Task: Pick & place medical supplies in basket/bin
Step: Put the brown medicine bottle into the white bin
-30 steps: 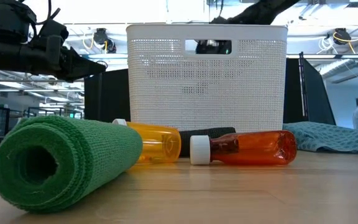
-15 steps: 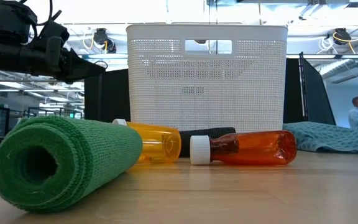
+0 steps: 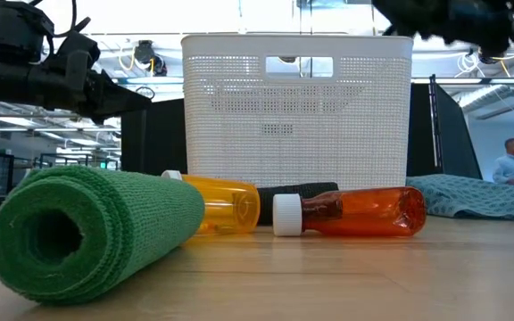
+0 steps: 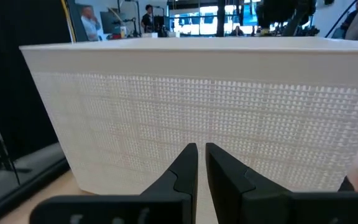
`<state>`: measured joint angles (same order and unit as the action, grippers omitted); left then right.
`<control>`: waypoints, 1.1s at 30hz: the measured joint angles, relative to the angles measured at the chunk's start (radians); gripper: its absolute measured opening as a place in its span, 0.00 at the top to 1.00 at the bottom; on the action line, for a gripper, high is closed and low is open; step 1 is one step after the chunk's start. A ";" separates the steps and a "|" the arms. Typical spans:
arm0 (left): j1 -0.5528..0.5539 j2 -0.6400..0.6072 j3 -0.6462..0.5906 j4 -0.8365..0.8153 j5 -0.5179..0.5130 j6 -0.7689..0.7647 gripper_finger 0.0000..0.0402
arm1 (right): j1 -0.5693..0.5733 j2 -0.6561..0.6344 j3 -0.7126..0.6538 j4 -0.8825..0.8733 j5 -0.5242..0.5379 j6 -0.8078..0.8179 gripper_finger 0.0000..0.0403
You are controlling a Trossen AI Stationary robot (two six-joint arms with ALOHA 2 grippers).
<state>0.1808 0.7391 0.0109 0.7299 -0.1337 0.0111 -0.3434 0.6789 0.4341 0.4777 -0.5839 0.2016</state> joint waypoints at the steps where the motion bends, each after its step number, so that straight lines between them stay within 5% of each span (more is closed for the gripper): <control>1: 0.000 0.000 0.000 0.000 -0.001 0.008 0.91 | 0.024 -0.009 -0.026 0.010 0.012 0.009 1.00; 7: 0.000 0.000 0.000 -0.003 -0.001 -0.013 0.91 | 0.218 -0.081 -0.076 -0.058 0.237 -0.105 1.00; 12: 0.000 0.000 0.000 -0.006 -0.009 0.018 0.91 | 0.233 -0.168 -0.095 -0.162 0.321 -0.207 1.00; 23: 0.000 0.000 0.000 -0.010 -0.024 -0.003 0.91 | 0.183 -0.214 -0.348 0.170 0.397 -0.209 1.00; 33: 0.000 0.000 0.000 -0.090 -0.022 -0.157 0.91 | 0.164 -0.214 -0.413 0.193 0.396 -0.202 1.00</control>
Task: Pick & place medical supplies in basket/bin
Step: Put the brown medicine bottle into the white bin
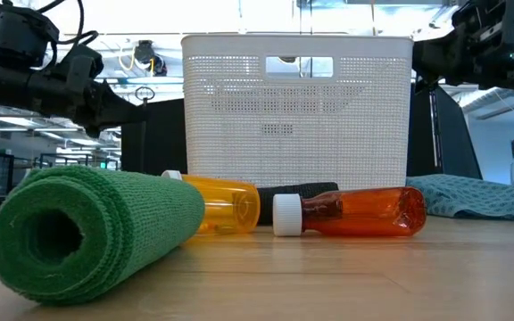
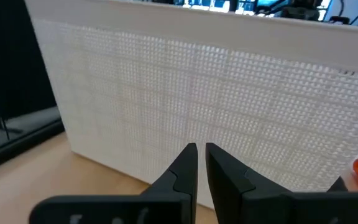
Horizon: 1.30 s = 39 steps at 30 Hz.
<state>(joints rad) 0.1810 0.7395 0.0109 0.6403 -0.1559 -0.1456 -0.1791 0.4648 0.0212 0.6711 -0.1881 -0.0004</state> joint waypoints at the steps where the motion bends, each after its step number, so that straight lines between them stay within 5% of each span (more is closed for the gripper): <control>1: 0.000 0.000 0.000 -0.003 -0.003 -0.008 0.91 | 0.000 0.000 -0.001 0.003 -0.007 -0.007 1.00; 6: -0.081 0.000 0.104 -0.122 0.009 -0.034 0.92 | 0.000 0.000 -0.002 0.025 -0.084 -0.019 1.00; 12: -0.352 0.110 0.480 -0.528 -0.265 0.065 0.99 | 0.000 0.000 -0.002 0.100 -0.105 0.001 1.00; 19: -0.624 0.426 0.933 -0.717 -0.453 0.084 0.99 | 0.000 0.000 -0.003 0.108 -0.105 0.022 1.00; 26: -0.671 0.795 1.274 -0.856 -0.410 0.062 0.97 | 0.000 0.000 -0.003 0.095 -0.107 0.066 1.00; 32: -0.671 1.080 1.503 -0.909 -0.332 0.111 0.78 | 0.006 0.000 -0.004 0.096 -0.199 0.107 1.00; 39: -0.632 1.277 1.596 -0.917 -0.252 0.014 0.39 | 0.033 0.000 -0.004 0.088 -0.209 0.119 1.00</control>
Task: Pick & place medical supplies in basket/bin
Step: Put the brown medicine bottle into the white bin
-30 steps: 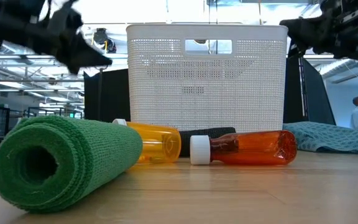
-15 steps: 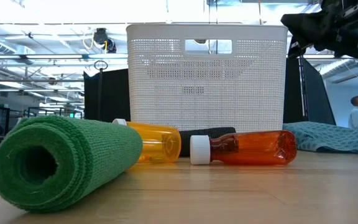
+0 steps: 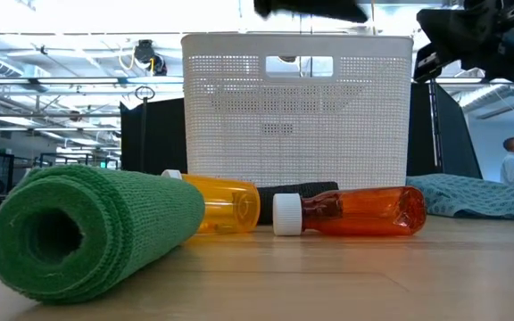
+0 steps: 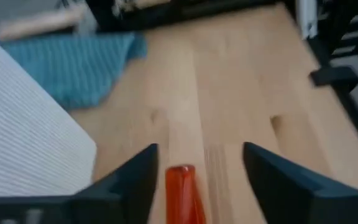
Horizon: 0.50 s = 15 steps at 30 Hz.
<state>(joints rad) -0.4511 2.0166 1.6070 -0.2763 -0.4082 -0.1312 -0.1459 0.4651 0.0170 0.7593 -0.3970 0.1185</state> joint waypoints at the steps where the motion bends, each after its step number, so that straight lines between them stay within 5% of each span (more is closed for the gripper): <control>1: 0.008 0.018 0.000 -0.004 0.014 -0.018 0.34 | 0.002 0.000 0.000 0.000 0.000 -0.003 1.00; 7: 0.067 0.088 0.001 -0.043 0.073 -0.081 0.13 | 0.004 0.000 0.000 0.016 0.001 -0.026 1.00; 15: 0.113 0.166 0.001 -0.034 0.226 -0.059 0.10 | 0.004 0.000 0.000 0.012 0.002 -0.063 1.00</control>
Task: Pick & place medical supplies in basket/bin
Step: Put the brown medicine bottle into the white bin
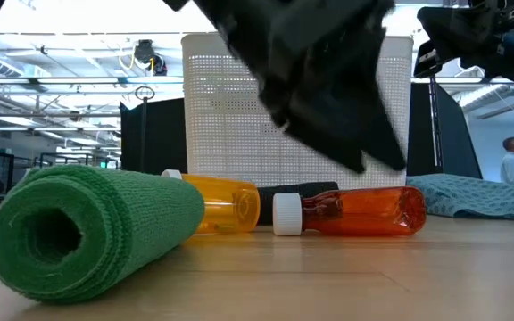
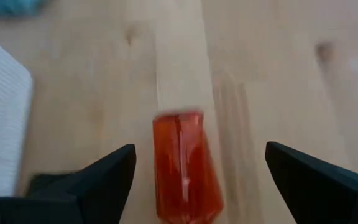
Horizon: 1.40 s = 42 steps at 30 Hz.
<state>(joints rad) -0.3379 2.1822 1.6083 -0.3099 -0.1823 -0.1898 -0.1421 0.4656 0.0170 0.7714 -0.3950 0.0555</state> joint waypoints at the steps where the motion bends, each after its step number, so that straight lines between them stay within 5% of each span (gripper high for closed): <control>1: 0.004 0.010 0.000 -0.002 0.017 0.000 0.11 | 0.000 0.001 0.000 0.001 0.000 0.000 1.00; 16: 0.047 0.083 0.001 0.022 0.088 -0.051 0.24 | 0.000 0.002 0.000 -0.022 0.000 0.015 1.00; 27: 0.036 0.051 -0.001 0.030 0.134 0.019 0.67 | 0.000 0.002 0.000 -0.020 0.000 0.013 1.00; 34: 0.017 -0.044 -0.002 0.022 0.140 0.094 0.67 | 0.000 0.002 0.000 -0.021 0.000 0.015 1.00; 42: -0.026 -0.342 -0.002 -0.152 0.008 0.205 0.59 | 0.000 0.002 0.000 -0.022 -0.002 0.019 1.00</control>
<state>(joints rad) -0.3644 1.8406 1.6066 -0.4623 -0.1745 0.0151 -0.1421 0.4675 0.0166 0.7498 -0.3973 0.0742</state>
